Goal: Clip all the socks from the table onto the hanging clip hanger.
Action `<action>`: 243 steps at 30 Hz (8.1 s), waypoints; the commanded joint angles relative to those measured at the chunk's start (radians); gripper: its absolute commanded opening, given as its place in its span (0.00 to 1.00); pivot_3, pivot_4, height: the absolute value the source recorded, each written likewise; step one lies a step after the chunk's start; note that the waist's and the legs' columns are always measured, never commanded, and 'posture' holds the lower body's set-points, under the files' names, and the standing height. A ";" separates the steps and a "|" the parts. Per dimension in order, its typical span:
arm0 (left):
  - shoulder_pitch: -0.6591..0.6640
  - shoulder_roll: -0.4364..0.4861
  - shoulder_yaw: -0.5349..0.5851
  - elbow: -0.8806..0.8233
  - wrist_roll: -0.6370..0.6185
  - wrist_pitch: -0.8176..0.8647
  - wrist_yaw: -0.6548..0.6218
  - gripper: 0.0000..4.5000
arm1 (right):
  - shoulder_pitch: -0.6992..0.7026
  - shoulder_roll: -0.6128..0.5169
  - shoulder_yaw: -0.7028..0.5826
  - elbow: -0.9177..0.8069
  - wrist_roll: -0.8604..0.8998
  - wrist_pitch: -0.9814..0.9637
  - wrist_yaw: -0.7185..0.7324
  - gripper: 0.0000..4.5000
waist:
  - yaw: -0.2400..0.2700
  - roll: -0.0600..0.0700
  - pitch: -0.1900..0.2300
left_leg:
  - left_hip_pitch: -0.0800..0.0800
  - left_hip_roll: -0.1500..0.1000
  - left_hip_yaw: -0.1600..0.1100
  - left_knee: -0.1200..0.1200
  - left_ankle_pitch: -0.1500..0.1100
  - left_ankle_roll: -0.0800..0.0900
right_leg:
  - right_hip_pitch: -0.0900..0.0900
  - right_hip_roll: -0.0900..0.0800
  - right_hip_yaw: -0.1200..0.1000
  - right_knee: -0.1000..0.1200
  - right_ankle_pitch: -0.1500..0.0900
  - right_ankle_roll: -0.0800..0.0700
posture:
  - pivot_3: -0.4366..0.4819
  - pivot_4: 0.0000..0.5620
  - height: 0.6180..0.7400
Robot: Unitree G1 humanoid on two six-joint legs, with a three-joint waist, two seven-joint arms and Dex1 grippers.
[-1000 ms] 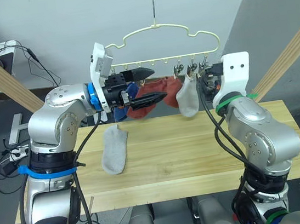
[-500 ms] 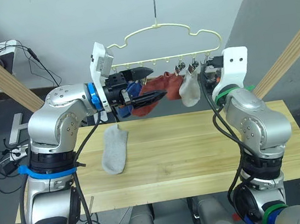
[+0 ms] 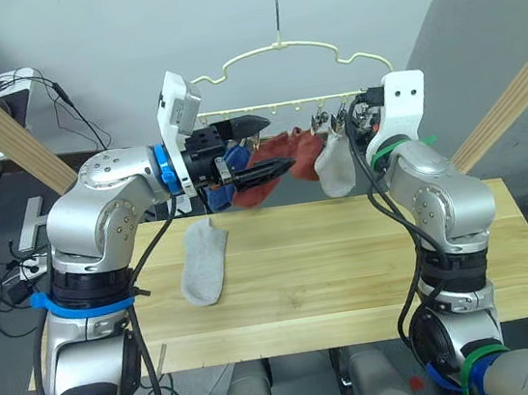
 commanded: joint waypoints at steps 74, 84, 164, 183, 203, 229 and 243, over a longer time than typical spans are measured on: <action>0.205 -0.031 -0.121 0.708 0.520 -0.260 0.334 1.00 | -0.097 0.000 -0.021 -0.046 0.035 0.035 -0.040 0.11 | 0.006 0.000 0.000 | -0.001 0.000 0.001 -0.001 0.000 0.000 | -0.002 0.000 0.000 0.000 0.000 0.000 | 0.53 0.51 1.00; 0.224 -0.033 -0.136 0.705 0.560 -0.272 0.297 0.67 | -0.099 -0.005 -0.025 -0.059 0.039 0.052 -0.044 0.10 | 0.005 0.000 0.000 | 0.000 0.000 0.001 -0.001 0.000 0.000 | -0.001 0.000 0.001 0.001 0.000 0.000 | 0.52 0.51 1.00; -0.224 -0.638 -0.053 0.664 0.283 -0.231 0.324 0.02 | -0.209 0.081 -0.109 -0.083 0.102 0.194 -0.090 0.10 | -0.024 0.000 0.000 | -0.001 0.000 0.002 -0.001 0.000 0.000 | -0.002 0.000 0.001 -0.001 0.000 0.000 | 0.42 0.48 1.00; -0.250 -0.654 -0.031 0.699 0.287 -0.240 0.332 0.01 | -0.207 0.094 -0.120 -0.095 0.108 0.214 -0.101 0.43 | -0.025 0.000 0.000 | -0.001 0.000 0.002 -0.001 0.000 0.000 | -0.002 0.000 0.001 -0.001 0.000 0.000 | 0.42 0.48 1.00; -0.038 -0.526 -0.116 0.325 0.262 -0.060 0.258 0.99 | -0.022 -0.002 -0.092 -0.370 0.172 0.426 0.019 0.43 | -0.024 0.000 0.000 | -0.001 0.000 0.001 -0.001 0.000 0.000 | -0.001 0.000 0.001 0.000 0.000 0.000 | 0.42 0.49 1.00; 0.655 -0.144 0.059 -0.162 0.240 -0.153 0.356 0.99 | 1.064 -0.230 0.090 -0.755 0.202 -0.059 0.239 0.43 | -0.002 0.000 -0.030 | 0.005 0.000 0.003 0.000 0.002 0.001 | 0.004 0.000 0.003 -0.004 -0.003 0.003 | 0.52 0.38 1.00; 0.891 -0.102 0.135 -0.317 0.188 -0.155 0.372 0.99 | 1.211 -0.241 0.057 -0.730 0.185 -0.211 0.236 0.43 | 0.011 0.000 -0.033 | 0.005 0.002 0.005 -0.001 0.002 0.001 | 0.005 -0.001 0.004 -0.009 -0.004 -0.001 | 0.54 0.40 1.00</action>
